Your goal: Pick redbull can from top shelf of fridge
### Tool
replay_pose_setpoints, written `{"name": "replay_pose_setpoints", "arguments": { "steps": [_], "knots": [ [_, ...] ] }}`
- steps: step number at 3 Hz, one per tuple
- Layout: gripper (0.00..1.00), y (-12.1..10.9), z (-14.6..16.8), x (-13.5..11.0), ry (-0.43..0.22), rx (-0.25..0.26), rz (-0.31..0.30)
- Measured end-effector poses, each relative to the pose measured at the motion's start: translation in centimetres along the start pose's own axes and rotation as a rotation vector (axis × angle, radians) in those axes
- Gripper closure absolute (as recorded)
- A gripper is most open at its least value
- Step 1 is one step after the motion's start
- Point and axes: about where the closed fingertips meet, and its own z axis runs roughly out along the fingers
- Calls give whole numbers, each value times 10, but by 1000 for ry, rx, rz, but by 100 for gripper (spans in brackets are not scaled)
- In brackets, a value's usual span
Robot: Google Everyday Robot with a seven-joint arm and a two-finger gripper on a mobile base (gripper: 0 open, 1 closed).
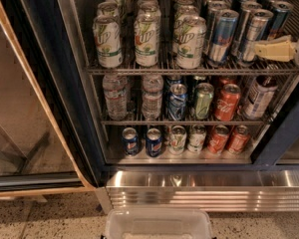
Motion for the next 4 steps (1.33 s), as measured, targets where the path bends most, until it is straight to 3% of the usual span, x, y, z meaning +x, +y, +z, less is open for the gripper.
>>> {"name": "replay_pose_setpoints", "arguments": {
  "steps": [1,2,3,4],
  "knots": [
    [0,-8,-1,3,-2,34,-4],
    [18,-6,1,1,-2,37,-5],
    [17,-21,-8,7,5,103,-5],
    [24,-20,-6,6,5,109,-5]
  ]
}}
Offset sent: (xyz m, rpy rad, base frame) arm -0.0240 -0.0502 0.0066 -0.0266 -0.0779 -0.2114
